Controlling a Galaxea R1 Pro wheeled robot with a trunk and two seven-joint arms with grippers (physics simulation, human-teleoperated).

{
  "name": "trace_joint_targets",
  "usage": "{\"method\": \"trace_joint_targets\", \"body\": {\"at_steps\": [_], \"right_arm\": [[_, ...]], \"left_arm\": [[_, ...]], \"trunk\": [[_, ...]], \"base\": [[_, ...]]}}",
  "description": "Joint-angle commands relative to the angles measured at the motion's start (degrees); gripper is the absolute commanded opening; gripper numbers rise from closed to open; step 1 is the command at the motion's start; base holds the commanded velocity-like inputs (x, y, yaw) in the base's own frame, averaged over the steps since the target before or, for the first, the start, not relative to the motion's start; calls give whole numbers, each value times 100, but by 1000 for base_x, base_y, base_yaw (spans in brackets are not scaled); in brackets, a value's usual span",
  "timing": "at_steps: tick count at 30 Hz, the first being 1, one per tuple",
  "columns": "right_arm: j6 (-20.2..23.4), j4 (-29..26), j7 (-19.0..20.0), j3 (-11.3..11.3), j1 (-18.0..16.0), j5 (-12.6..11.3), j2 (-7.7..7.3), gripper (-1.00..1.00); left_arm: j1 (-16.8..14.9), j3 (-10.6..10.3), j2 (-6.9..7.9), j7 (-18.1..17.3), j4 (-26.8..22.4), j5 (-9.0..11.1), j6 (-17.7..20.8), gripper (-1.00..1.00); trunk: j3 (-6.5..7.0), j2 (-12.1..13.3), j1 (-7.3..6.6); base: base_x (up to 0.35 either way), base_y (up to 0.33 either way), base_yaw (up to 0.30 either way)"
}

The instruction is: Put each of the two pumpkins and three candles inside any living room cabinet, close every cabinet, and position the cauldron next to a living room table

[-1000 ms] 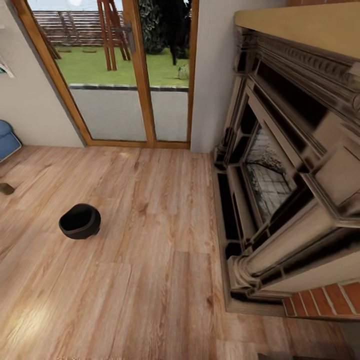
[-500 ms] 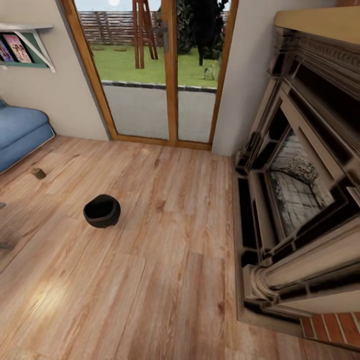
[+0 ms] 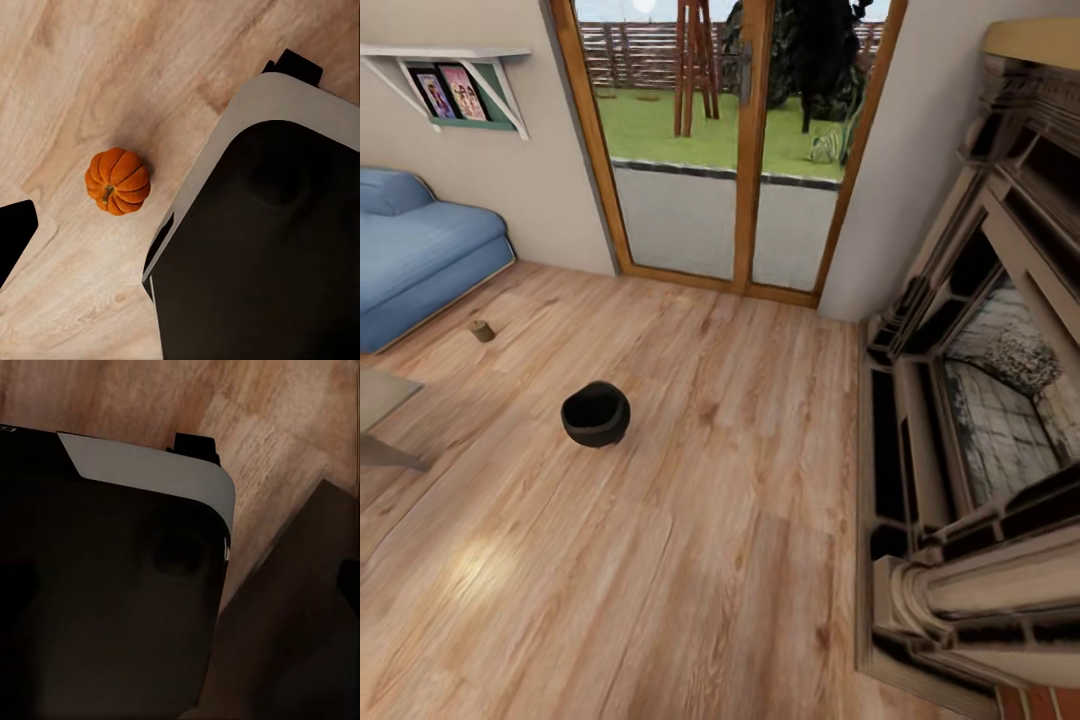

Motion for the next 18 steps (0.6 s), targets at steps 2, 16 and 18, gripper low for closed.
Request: {"method": "trace_joint_targets", "body": {"at_steps": [2, 16, 18], "right_arm": [[0, 0, 0, 0, 0, -3, -13, 100], [0, -3, 0, 0, 0, -13, -36, 100], [0, 3, 0, 0, 0, -12, -29, 100]], "left_arm": [[0, 0, 0, 0, 0, 0, 0, 100], [0, 0, -2, 0, -1, 13, -4, 100], [0, 0, -5, 0, 0, 14, -5, 100]], "trunk": [[0, 0, 0], [33, 0, 0], [50, 0, 0]], "base": [[312, 0, 19], [144, 0, 2], [2, 0, 0]]}}
